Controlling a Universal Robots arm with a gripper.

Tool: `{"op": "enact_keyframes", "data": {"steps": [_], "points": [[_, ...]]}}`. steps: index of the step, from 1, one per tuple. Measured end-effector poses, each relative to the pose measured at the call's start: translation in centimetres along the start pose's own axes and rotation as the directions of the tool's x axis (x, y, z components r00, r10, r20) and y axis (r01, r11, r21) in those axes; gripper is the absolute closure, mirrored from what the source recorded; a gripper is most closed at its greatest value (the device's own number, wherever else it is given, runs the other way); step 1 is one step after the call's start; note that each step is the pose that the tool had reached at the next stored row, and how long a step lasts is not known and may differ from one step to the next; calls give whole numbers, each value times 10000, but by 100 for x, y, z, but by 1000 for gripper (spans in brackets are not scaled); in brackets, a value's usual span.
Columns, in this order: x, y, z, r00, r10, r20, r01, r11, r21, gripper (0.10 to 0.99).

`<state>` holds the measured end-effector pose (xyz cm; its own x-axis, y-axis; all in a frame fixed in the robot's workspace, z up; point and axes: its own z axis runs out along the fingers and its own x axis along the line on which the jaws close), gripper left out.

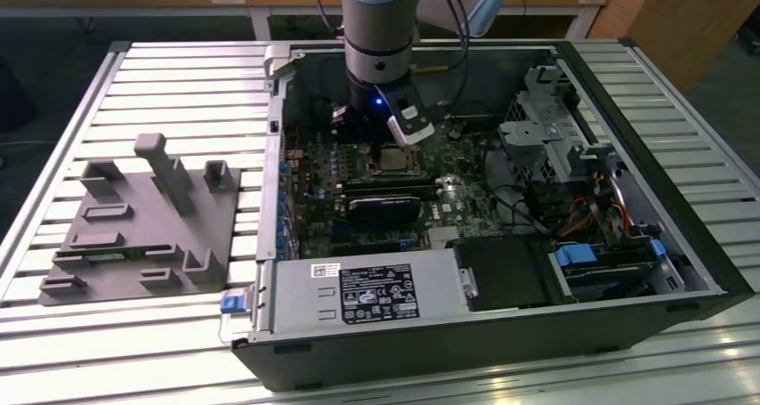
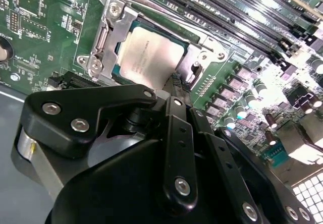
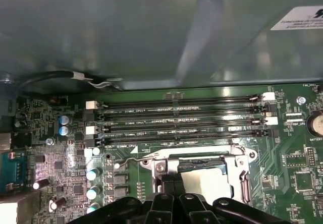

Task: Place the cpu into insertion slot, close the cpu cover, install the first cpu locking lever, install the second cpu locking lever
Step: 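Close the cpu cover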

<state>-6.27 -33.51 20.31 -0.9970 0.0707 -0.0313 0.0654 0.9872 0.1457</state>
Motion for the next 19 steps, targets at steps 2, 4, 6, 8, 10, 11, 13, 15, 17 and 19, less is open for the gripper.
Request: {"op": "enact_keyframes", "data": {"steps": [2, 4, 6, 8, 10, 11, 13, 15, 17, 19], "points": [[4, -5, 7, 10000, 1, -1, -1, 10000, -26, 980], [12, -11, 15, 10000, 3, -4, -3, 10000, -43, 980], [19, -17, 23, 10000, 4, -5, -4, 10000, -56, 980], [22, -21, 29, 10000, 2, -6, -2, 10000, -64, 980], [23, -23, 38, 10000, 4, -4, -4, 10000, -72, 980], [24, -24, 40, 10000, 5, -6, -5, 10000, -73, 980], [23, -24, 41, 10000, 5, -7, -5, 10000, -74, 980], [18, -23, 43, 10000, 4, -7, -4, 10000, -77, 980], [10, -23, 44, 10000, 4, -5, -4, 10000, -78, 980], [7, -23, 43, 10000, 5, -6, -5, 10000, -78, 980]]}}
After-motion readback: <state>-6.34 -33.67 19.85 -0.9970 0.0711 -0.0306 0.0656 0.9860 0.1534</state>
